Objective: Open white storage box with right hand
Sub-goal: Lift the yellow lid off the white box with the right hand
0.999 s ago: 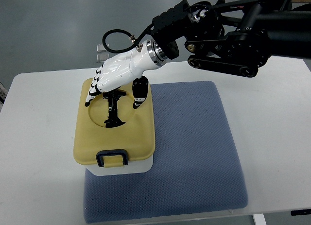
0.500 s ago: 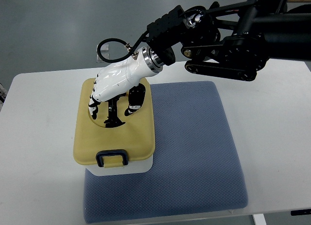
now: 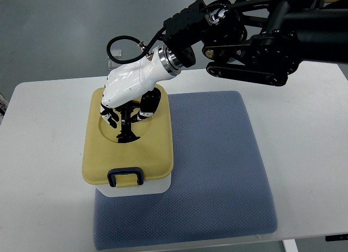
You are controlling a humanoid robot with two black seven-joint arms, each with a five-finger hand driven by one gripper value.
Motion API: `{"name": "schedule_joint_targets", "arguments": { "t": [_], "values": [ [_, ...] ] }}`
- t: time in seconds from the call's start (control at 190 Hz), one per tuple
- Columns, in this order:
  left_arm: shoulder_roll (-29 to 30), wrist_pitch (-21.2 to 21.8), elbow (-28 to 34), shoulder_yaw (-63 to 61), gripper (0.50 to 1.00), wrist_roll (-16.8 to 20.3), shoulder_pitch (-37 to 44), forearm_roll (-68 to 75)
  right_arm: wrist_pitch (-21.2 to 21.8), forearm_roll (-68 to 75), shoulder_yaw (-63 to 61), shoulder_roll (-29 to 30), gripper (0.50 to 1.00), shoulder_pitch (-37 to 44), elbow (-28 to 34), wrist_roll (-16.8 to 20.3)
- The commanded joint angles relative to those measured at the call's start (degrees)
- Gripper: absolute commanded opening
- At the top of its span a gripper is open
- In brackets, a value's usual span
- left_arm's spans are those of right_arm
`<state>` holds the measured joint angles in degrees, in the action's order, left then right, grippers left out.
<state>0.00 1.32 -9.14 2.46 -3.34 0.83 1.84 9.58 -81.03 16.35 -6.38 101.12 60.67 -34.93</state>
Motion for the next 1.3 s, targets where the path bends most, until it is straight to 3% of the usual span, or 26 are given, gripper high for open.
{"name": "schedule_joint_targets", "arguments": {
  "t": [0.0,0.147,0.268,0.947,1.294],
  "values": [
    [0.0,0.0,0.0,0.0,1.000,0.0,0.1,0.0,0.0,0.1,0.0,0.1,0.615,-0.4,0.0,0.1],
    [0.0,0.0,0.0,0.0,1.000,0.0,0.0,0.0,-0.3,0.1,-0.2,0.1,0.611,-0.7,0.0,0.3],
    [0.0,0.0,0.0,0.0,1.000,0.0,0.0,0.0,-0.4,0.1,-0.2,0.1,0.500,-0.9,-0.6,0.3],
    [0.0,0.0,0.0,0.0,1.000,0.0,0.1,0.0,-0.2,3.2,-5.2,-1.5,0.500,0.0,-0.7,-0.1],
    [0.0,0.0,0.0,0.0,1.000,0.0,0.0,0.0,-0.5,3.3,-9.9,-11.7,0.500,-2.5,-0.8,-0.1]
  ]
}}
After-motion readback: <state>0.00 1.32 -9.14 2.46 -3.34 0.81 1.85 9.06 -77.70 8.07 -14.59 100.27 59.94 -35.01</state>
